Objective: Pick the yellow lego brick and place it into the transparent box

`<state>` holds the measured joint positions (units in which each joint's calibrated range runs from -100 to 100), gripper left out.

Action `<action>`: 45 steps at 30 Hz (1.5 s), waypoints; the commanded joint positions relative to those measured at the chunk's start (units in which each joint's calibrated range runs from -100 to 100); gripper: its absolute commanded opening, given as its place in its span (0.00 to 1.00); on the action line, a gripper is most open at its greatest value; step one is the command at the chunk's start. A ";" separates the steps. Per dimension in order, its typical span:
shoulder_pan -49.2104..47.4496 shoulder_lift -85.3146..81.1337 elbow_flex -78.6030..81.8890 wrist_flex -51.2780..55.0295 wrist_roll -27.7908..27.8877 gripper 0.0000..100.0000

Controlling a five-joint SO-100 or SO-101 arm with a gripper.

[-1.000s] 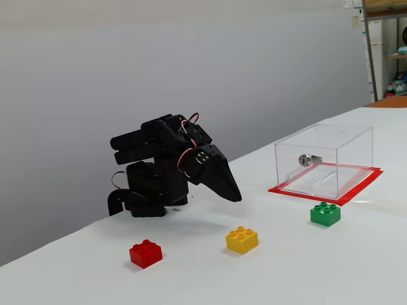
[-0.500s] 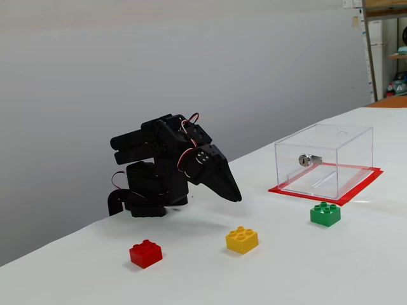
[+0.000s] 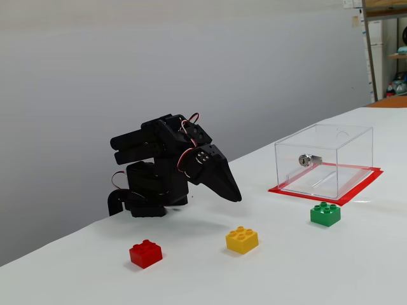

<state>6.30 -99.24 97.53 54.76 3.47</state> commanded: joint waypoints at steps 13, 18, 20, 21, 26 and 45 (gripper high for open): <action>0.09 -0.42 0.57 -0.71 0.29 0.01; 0.09 -0.42 0.57 -0.71 0.29 0.01; 0.09 -0.42 0.57 -0.71 0.29 0.01; 0.09 -0.42 0.57 -0.71 0.29 0.01; 0.09 -0.42 0.57 -0.71 0.29 0.01; 0.46 -0.42 0.57 -0.80 -0.13 0.02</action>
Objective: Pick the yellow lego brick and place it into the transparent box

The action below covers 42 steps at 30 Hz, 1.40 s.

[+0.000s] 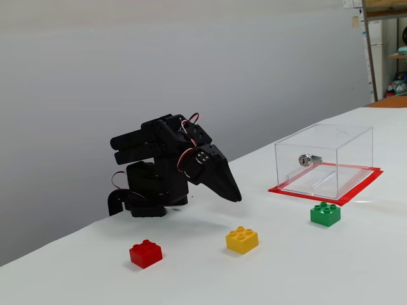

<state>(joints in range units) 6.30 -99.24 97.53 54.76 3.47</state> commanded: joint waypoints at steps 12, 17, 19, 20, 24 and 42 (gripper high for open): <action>-7.23 0.43 -8.11 -3.75 -0.18 0.02; -7.45 0.68 -17.87 0.16 -0.18 0.02; -7.30 0.94 -21.49 2.51 -0.18 0.02; -7.30 1.36 -23.21 3.56 -0.18 0.02; -7.08 6.88 -30.53 8.34 -0.23 0.02; 20.13 45.14 -56.03 13.30 0.24 0.33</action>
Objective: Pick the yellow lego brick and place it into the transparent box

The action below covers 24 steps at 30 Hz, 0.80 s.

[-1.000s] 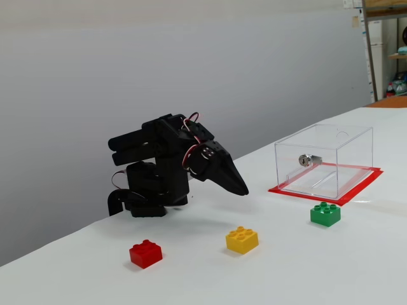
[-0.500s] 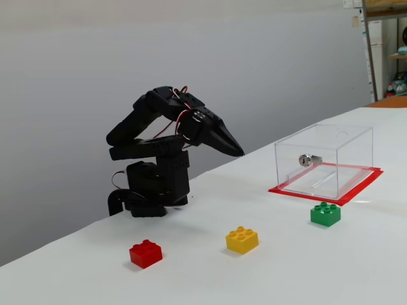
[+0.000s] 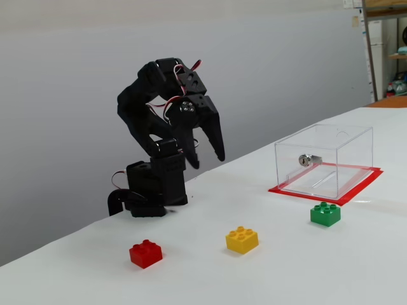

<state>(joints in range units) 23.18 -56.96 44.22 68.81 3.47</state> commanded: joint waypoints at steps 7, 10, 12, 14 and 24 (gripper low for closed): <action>7.83 10.33 -2.81 -8.41 0.29 0.35; 8.94 13.47 -2.81 -11.19 0.34 0.35; 8.94 15.84 -2.81 -13.46 0.34 0.35; 8.72 18.47 -2.90 -15.46 0.34 0.35; 6.50 26.79 -4.80 -19.98 5.40 0.35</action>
<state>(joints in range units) 31.09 -30.99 43.07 49.53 6.55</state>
